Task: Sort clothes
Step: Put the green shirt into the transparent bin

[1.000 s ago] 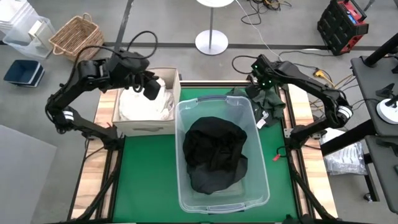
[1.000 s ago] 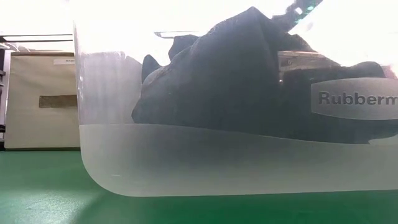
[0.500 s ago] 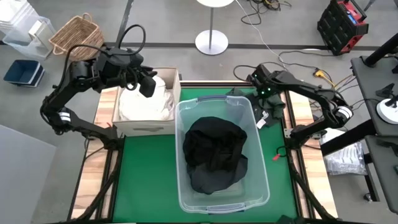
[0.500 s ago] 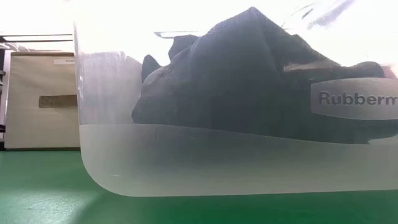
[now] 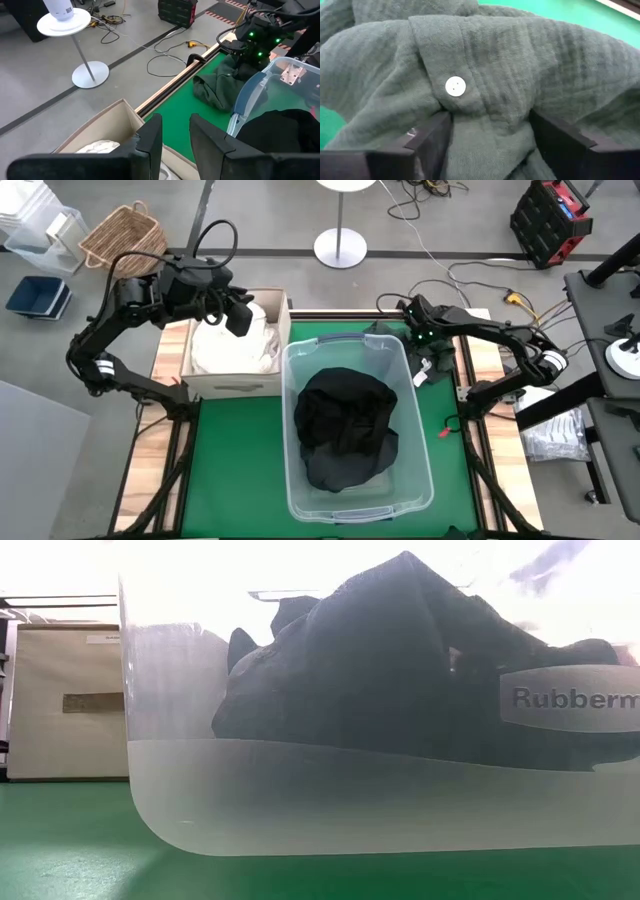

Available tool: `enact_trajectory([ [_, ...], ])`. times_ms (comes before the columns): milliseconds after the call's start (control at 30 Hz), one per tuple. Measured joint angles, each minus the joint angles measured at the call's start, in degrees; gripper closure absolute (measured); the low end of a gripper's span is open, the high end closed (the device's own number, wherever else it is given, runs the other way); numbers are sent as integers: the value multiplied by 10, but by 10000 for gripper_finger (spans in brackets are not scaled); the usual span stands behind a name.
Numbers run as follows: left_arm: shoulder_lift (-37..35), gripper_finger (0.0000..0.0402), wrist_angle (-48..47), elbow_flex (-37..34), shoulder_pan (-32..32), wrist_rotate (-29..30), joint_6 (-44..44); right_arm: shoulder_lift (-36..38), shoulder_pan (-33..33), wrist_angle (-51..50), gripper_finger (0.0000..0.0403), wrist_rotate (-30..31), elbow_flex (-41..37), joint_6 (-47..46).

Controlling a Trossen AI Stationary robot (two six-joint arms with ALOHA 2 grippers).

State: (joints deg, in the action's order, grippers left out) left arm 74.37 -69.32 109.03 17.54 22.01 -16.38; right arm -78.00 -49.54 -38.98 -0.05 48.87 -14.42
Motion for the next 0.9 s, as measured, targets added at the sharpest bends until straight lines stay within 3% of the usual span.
enact_trajectory([
  [233,0,323,0,0,0,0,0,0,0,61,226,3,-53,-14],
  [500,8,323,13,0,0,1,5,3,0,135,377,17,-123,-25],
  [633,14,323,13,0,0,1,7,27,0,122,386,17,-125,-27],
  [900,19,323,13,0,0,1,11,158,0,111,388,21,-82,-53],
])
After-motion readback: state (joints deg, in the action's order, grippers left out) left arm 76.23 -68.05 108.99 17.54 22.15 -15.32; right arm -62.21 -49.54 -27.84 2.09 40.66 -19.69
